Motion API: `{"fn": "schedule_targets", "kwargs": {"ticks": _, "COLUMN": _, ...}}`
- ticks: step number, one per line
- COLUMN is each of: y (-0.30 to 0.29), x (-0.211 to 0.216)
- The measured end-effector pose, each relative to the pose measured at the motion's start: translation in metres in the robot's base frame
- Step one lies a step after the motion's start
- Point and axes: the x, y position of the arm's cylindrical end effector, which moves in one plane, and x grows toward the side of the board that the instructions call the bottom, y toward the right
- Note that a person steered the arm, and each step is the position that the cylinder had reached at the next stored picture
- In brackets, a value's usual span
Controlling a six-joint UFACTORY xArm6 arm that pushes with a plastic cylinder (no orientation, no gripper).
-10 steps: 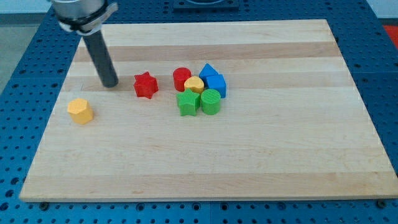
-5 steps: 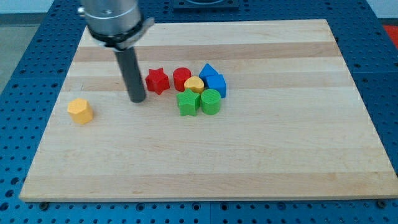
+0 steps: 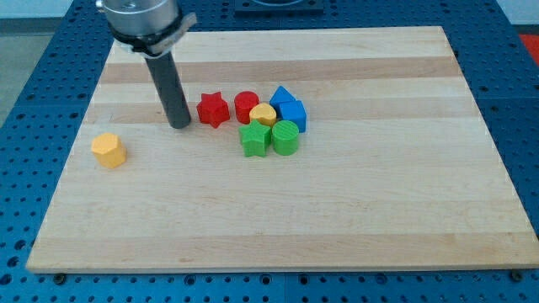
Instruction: Push red star into the left of red circle
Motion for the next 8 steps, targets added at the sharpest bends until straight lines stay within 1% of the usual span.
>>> {"fn": "schedule_targets", "kwargs": {"ticks": 2, "y": 0.038, "x": 0.005}}
{"fn": "schedule_targets", "kwargs": {"ticks": 3, "y": 0.020, "x": 0.005}}
{"fn": "schedule_targets", "kwargs": {"ticks": 4, "y": -0.013, "x": 0.003}}
{"fn": "schedule_targets", "kwargs": {"ticks": 5, "y": -0.021, "x": -0.015}}
{"fn": "schedule_targets", "kwargs": {"ticks": 6, "y": -0.004, "x": -0.031}}
{"fn": "schedule_targets", "kwargs": {"ticks": 7, "y": 0.017, "x": -0.031}}
{"fn": "schedule_targets", "kwargs": {"ticks": 8, "y": 0.025, "x": -0.031}}
